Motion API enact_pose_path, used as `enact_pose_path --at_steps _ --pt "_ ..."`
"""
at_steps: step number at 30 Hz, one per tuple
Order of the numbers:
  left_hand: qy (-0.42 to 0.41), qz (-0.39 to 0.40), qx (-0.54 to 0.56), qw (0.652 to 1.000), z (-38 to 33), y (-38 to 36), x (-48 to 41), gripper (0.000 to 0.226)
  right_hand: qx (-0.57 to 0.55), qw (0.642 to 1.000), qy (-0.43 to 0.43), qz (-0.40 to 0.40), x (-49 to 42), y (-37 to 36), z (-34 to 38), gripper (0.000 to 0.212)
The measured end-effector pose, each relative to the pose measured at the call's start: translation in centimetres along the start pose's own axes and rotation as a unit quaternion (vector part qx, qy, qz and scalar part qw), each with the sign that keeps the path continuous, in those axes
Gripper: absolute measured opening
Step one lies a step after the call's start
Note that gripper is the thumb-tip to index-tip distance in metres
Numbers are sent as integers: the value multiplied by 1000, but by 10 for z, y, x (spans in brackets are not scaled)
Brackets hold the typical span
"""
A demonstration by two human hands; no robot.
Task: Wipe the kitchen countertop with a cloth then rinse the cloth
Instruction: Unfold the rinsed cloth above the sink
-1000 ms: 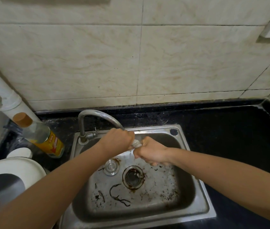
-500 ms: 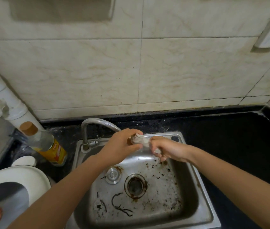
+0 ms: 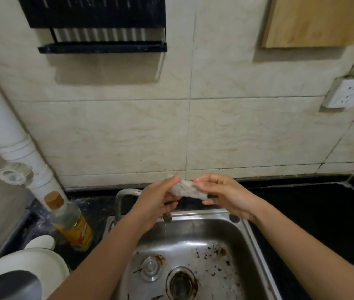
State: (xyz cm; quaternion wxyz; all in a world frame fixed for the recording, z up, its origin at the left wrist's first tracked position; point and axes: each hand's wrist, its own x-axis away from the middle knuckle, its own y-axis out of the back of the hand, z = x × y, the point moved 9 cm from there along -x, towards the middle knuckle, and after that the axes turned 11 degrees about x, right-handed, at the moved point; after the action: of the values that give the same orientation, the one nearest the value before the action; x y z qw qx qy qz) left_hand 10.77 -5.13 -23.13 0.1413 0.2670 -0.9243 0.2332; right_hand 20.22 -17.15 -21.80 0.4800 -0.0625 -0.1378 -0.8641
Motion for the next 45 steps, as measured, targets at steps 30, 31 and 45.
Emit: enact_pose_path --at_steps 30,31,45 --pt "-94 92 48 990 -59 -14 16 43 -210 974 24 -83 -8 -4 28 29" --pt "-88 86 55 991 -58 -13 16 45 -199 975 14 -97 -7 -3 25 28" --pt "-92 112 31 989 -87 -8 31 33 -8 980 76 -183 5 19 61 16"
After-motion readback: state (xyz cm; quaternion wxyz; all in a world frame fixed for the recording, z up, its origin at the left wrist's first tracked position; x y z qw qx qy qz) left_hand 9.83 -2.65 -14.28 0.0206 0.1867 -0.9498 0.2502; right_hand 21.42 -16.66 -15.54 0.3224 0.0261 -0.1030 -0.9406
